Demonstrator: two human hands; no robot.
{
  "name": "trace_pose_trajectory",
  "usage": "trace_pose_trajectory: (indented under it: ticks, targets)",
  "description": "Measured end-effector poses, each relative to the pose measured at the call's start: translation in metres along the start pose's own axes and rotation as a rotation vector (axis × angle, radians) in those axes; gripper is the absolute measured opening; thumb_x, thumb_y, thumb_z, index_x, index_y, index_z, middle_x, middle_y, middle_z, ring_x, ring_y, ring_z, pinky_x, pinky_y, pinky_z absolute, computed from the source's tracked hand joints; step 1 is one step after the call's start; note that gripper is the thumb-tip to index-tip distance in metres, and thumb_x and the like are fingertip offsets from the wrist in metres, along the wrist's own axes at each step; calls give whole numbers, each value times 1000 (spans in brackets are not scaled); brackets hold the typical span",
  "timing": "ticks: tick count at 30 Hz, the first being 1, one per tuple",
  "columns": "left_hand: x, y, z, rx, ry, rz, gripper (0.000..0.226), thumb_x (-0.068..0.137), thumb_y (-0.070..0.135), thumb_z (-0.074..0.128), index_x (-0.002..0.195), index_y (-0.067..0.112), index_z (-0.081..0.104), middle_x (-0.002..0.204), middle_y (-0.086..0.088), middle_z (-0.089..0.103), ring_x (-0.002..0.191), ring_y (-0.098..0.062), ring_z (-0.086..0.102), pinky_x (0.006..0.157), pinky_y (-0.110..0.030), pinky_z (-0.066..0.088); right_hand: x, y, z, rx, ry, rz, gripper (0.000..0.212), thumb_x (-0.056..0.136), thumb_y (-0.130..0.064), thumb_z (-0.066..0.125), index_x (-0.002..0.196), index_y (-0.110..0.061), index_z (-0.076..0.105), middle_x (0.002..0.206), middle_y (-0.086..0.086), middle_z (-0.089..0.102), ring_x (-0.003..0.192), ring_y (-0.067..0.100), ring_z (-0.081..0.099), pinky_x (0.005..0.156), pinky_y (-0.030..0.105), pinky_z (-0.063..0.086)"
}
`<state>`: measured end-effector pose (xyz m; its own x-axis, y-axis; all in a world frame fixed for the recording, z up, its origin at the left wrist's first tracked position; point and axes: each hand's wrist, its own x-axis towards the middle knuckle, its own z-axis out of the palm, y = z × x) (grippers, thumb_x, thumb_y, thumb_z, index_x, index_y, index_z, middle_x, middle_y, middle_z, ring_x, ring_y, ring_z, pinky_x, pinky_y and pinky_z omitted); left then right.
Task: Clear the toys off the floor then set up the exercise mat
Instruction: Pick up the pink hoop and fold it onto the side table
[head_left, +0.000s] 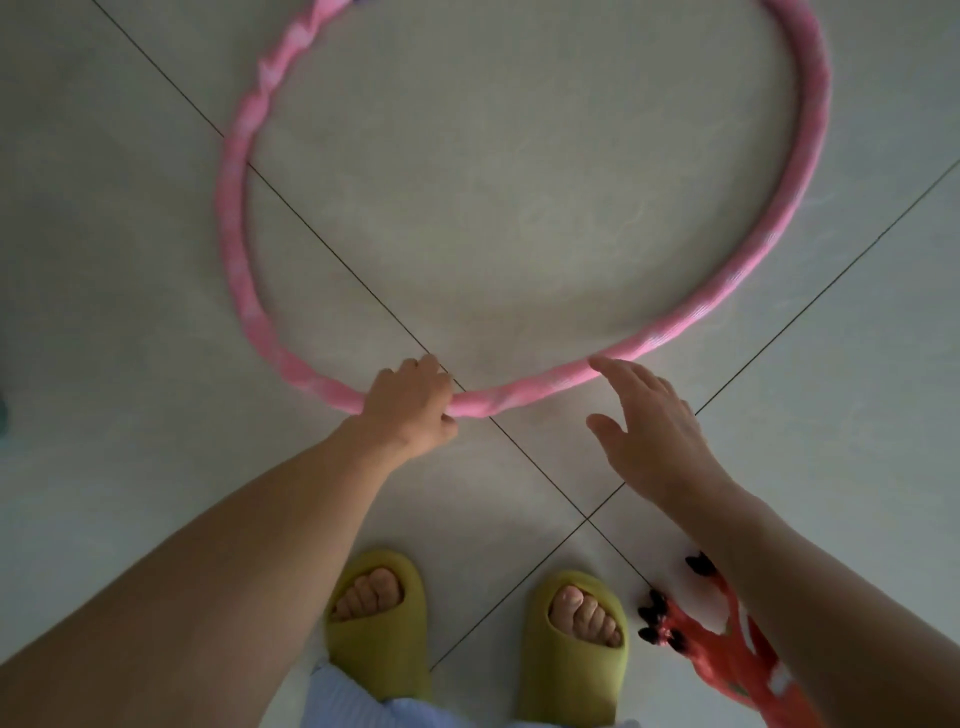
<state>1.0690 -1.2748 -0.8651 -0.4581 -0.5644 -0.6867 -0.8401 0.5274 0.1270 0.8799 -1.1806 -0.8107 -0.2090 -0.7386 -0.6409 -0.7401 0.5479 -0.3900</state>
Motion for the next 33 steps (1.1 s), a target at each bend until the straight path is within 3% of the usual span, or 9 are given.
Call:
trace_pose_trajectory:
  ticks: [4,8,17,20,22,25,28,30,33]
  targets:
    - [-39,11,-31,-16,8,42,24,86,21,47,103,6,56,105,-10,50,95,-27,51,78,-34,38,-36,-19,-26,23,3,4,60,93,-17,51,146,-25,24,152,-6,28,140,14,22,114,35,18]
    - [-88,27,-80,-83,66,42,12,87,20,45,93,11,48,95,-8,60,76,-28,52,70,-31,31,-78,-43,-62,39,26,0,60,93,-16,50,146,-25,24,152,-6,28,139,14,23,112,31,18]
    - [-197,54,-215,-231,276,100,12,89,23,51,82,15,45,77,-5,60,77,-28,62,61,-29,36,-172,-104,-163,46,148,-6,60,93,-15,51,146,-24,24,151,-5,29,139,15,25,112,33,20]
    - [-234,60,-257,-262,309,99,13,90,25,52,82,14,49,80,-8,66,76,-29,64,64,-31,42,-207,-121,-199,47,214,-9,61,93,-15,51,146,-25,23,151,-6,30,139,15,26,112,33,21]
    - [-260,64,-283,-291,342,91,19,90,28,52,78,15,45,82,-9,67,77,-29,63,61,-29,37,-231,-130,-221,45,244,-8,61,93,-15,51,146,-25,23,151,-5,30,139,16,26,112,34,22]
    - [-288,71,-316,-344,384,58,30,90,33,52,69,17,39,78,-2,61,71,-29,57,59,-28,30,-263,-141,-245,54,282,-2,61,93,-15,52,146,-25,23,151,-4,31,137,17,27,110,34,23]
    - [-317,75,-348,-400,380,36,31,90,35,51,67,19,37,58,3,46,82,-31,58,61,-30,39,-296,-155,-269,49,310,-14,62,92,-14,53,146,-24,24,150,-3,32,137,18,28,109,35,24]
    - [-334,77,-367,-407,401,61,30,90,34,51,67,18,39,64,-3,52,97,-34,57,60,-29,35,-313,-164,-283,43,329,-36,62,93,-14,52,146,-23,24,151,-1,31,138,20,28,110,36,24]
    - [-361,84,-398,-402,459,106,24,90,33,53,84,10,54,80,-10,62,88,-32,60,62,-29,31,-334,-176,-303,30,366,-69,61,92,-14,53,146,-22,25,150,-1,32,137,20,29,109,35,24]
